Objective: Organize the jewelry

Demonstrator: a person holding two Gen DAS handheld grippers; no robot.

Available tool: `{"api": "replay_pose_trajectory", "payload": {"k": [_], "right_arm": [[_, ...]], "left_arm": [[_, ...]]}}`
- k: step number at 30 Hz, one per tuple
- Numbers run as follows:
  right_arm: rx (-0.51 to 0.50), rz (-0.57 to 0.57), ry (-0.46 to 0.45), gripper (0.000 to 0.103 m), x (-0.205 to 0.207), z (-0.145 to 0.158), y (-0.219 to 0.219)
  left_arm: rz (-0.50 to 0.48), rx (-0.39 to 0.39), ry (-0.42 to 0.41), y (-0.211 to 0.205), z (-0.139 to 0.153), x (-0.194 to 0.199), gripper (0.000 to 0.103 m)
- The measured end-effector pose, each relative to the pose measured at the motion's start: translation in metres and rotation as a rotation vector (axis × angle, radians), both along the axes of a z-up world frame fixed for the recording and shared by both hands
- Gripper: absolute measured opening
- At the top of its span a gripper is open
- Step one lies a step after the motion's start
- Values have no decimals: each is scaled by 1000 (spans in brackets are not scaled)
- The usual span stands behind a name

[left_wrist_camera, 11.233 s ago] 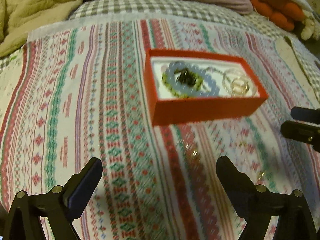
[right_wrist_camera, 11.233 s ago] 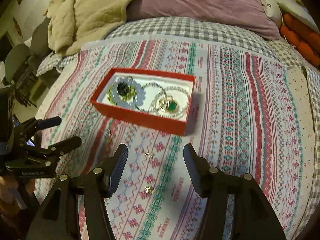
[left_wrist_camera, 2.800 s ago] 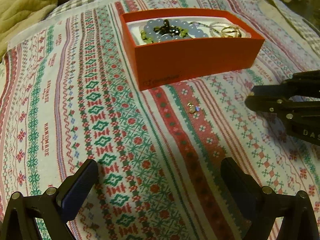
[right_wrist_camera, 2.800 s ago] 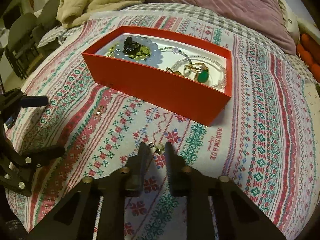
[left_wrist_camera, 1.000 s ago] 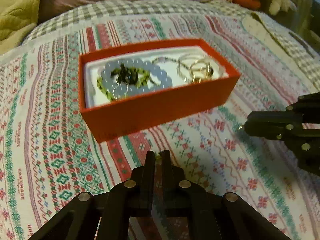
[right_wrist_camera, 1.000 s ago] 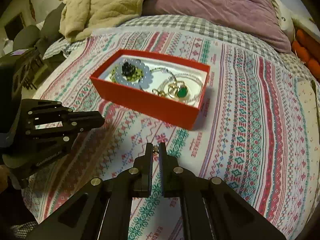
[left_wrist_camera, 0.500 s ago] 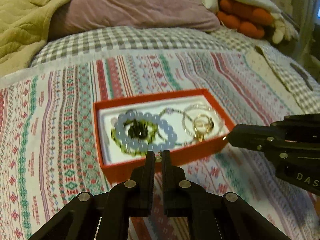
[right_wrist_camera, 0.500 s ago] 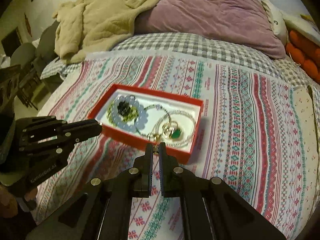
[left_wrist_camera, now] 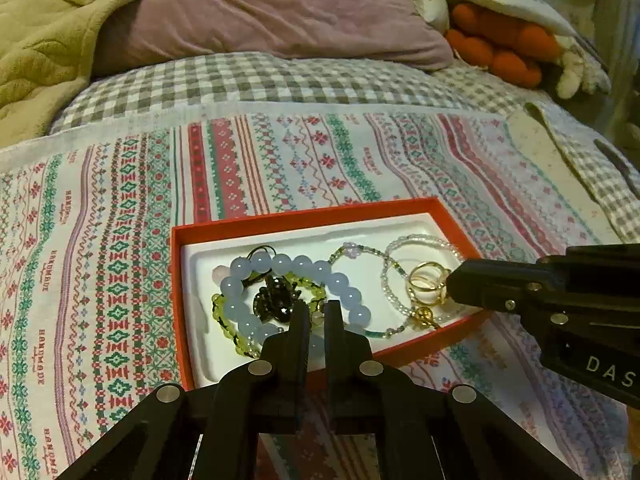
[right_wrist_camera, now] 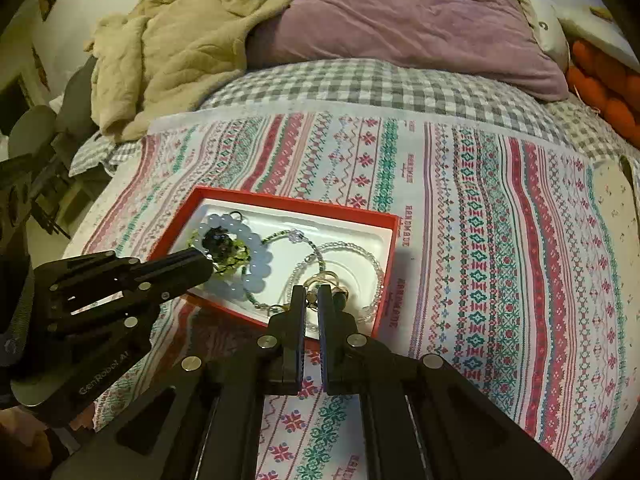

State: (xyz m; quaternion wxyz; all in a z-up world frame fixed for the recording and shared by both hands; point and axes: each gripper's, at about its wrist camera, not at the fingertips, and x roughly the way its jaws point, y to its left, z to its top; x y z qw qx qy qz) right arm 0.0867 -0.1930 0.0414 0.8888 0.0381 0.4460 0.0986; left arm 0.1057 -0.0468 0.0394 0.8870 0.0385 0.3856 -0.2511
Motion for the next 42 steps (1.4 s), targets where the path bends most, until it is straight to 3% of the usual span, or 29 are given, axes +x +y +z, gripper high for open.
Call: {"api": "replay_pose_trajectory", "payload": {"k": [7, 11, 13, 15, 20, 24, 28, 30, 36, 42], "right_arm": [[11, -10, 10, 7, 2, -2, -6], [13, -3, 19, 16, 2, -1, -5], [18, -7, 16, 34, 0, 1, -6], [18, -16, 3, 45, -4, 4, -9], [4, -40, -6, 51, -15, 11, -19], [-18, -73, 9, 71, -28, 11, -24], [-74, -78, 38, 89, -44, 6, -18], [-104, -79, 53, 92, -51, 3, -14], [-164, -126, 139, 93, -72, -8, -12], [-159, -136, 143, 93, -83, -8, -8]], "left_arm": [[7, 11, 0, 0, -1, 1, 6], [11, 21, -8, 0, 1, -1, 26], [14, 29, -16, 1, 3, -3, 33], [21, 31, -20, 3, 5, -7, 48], [61, 38, -25, 12, 10, -17, 75], [132, 72, -23, 20, 9, -31, 96], [179, 104, 24, 22, 4, -41, 102], [206, 111, 58, 25, 0, -48, 102], [261, 156, 106, 29, -7, -66, 102], [283, 150, 138, 36, -11, -72, 102]]}}
